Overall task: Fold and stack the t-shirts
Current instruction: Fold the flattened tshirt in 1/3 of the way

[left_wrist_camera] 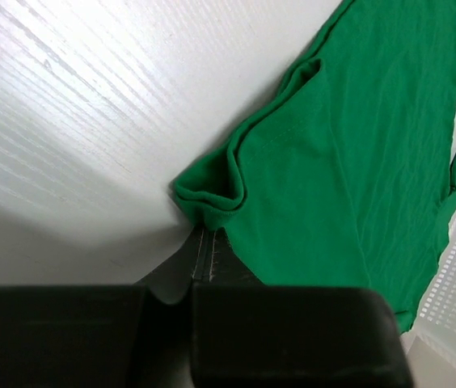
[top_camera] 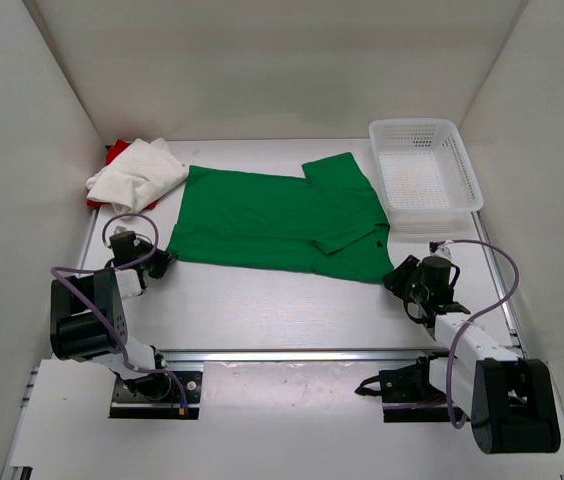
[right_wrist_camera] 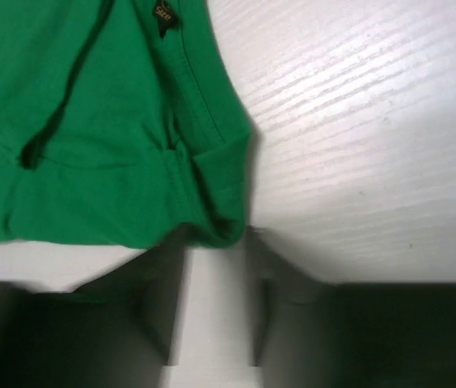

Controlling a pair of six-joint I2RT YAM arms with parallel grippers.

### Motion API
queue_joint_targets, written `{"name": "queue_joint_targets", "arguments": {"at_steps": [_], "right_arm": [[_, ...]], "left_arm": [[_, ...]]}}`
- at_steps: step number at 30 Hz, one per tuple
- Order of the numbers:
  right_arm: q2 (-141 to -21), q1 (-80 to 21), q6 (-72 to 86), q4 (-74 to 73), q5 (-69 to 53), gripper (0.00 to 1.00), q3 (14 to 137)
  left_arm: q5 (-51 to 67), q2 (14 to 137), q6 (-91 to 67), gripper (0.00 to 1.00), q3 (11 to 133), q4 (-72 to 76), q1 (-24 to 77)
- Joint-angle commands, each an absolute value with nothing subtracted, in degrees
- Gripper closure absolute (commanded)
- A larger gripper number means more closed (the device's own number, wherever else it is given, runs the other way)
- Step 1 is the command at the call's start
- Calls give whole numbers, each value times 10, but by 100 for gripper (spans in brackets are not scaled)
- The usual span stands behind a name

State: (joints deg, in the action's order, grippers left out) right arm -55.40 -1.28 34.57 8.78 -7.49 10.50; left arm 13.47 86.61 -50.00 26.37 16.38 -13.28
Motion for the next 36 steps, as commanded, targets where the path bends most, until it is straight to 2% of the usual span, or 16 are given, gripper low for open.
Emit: {"name": "queue_joint_targets", "arguments": {"at_steps": [1,2,4,5,10,15,22,27,29,30,31,32,34,35,36], "right_arm": [[-598,-9,350,139,-75,77,133],[-605,-9,348,138,-71,82,134],[-613,-3,354,145,-78,98,136],[-611,-1,354,146,-80,100,135],[-541,-13,362,106,-55,100,112],[-461,-1,364,43,-84,100,85],[-376,24,374,-74,-113,100,95],[-331,3,385,-166,-103,100,120],[-320,1,385,-195,-98,100,136],[-309,4,383,-209,-83,93,145],[-302,4,380,-203,-83,74,144],[-303,4,374,-200,-83,52,150],[-307,3,354,-205,-84,41,169],[-311,4,337,-209,-74,40,188],[-311,-8,324,-207,-71,41,205]], "left_arm": [[128,858,-487,100,280,149,-141],[126,859,-484,100,280,142,-143],[123,854,-481,100,286,134,-153],[121,855,-474,100,287,128,-156],[123,853,-473,100,281,112,-177],[128,815,-463,100,248,83,-184],[115,658,-392,100,184,-66,-226],[94,493,-390,100,125,-157,-221],[85,481,-374,96,139,-188,-221],[79,485,-372,85,148,-198,-212],[94,489,-370,79,151,-195,-221],[118,490,-360,66,157,-189,-235],[113,495,-359,46,171,-183,-231],[103,495,-360,42,184,-178,-221],[94,495,-359,34,198,-177,-211]]}}
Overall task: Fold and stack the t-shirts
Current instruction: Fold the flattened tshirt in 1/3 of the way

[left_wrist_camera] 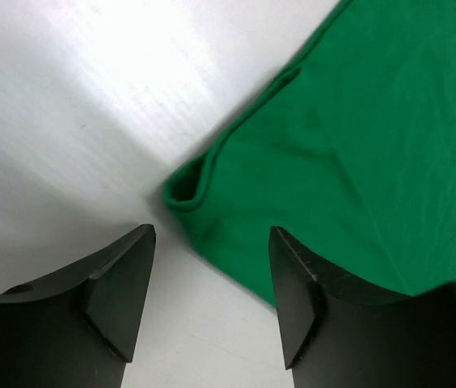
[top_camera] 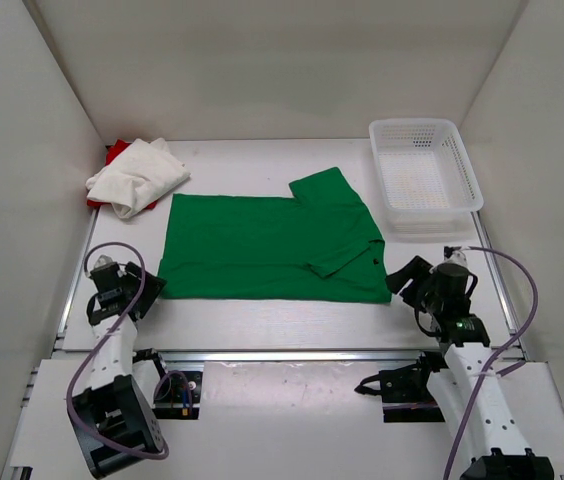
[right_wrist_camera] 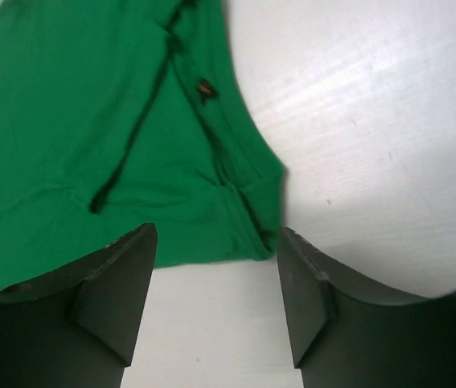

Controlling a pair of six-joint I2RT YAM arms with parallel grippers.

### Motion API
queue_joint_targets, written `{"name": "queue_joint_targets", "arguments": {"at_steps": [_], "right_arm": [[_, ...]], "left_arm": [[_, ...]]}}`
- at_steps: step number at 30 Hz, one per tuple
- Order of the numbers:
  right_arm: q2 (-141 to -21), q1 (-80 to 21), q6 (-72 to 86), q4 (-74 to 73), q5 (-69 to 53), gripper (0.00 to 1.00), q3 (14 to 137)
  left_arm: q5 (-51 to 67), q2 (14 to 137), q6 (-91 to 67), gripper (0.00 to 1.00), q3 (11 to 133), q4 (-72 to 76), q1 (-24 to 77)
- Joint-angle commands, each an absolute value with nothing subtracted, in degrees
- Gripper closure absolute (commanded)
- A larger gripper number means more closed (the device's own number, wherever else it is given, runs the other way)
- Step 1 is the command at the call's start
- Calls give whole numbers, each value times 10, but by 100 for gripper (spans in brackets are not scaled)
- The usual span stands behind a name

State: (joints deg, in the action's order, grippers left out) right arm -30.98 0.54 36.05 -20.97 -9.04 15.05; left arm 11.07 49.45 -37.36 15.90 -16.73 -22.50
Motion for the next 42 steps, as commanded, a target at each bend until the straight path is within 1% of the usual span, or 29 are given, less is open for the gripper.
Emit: {"name": "queue_joint_targets", "arguments": {"at_steps": [1,2,3,4,5,6,7,8,9,10,11,14,16,18,20,24,28,33,38,42], "right_arm": [[-312,-11,314,-203,-76,41,213],[-327,-21,300,-195,-81,47,225],[-352,-38,294,-179,-97,60,239],[-365,-49,287,-169,-103,66,245],[-396,-80,293,-142,-111,77,242],[-429,-122,300,-106,-109,94,241],[-445,-168,296,-73,-101,100,248],[-478,-195,297,-58,-71,100,249],[-515,-238,288,-29,-42,100,255],[-555,-263,280,-9,-30,100,267],[-590,-268,274,15,-50,100,278],[-667,-266,273,56,-68,100,297],[-698,-269,272,72,-53,100,302],[-731,-264,271,90,-68,100,307],[-750,-265,269,95,-69,100,309],[-783,-270,266,105,-77,100,320],[-807,-270,272,113,-81,100,327],[-833,-264,269,118,-84,99,337],[-867,-265,270,125,-88,100,371],[-917,-258,279,132,-93,100,439]], "left_arm": [[93,494,-353,30,204,-176,-207],[96,493,-355,27,212,-168,-200],[105,494,-357,20,225,-151,-186],[106,493,-355,15,228,-133,-177],[101,494,-358,16,234,-124,-144],[98,494,-356,21,237,-93,-102],[92,495,-362,40,237,-72,-54],[79,500,-369,57,236,-57,-28],[60,511,-376,65,240,-35,28],[44,529,-381,68,243,-20,79],[40,536,-378,71,242,-9,127],[49,612,-385,72,252,48,200],[68,655,-391,71,250,75,220],[83,690,-399,71,237,118,232],[96,706,-405,71,232,140,243],[83,723,-402,71,224,158,264],[89,721,-401,72,204,170,254],[84,708,-390,71,178,166,236],[94,698,-388,70,151,169,207],[98,678,-389,70,149,161,202]]}}
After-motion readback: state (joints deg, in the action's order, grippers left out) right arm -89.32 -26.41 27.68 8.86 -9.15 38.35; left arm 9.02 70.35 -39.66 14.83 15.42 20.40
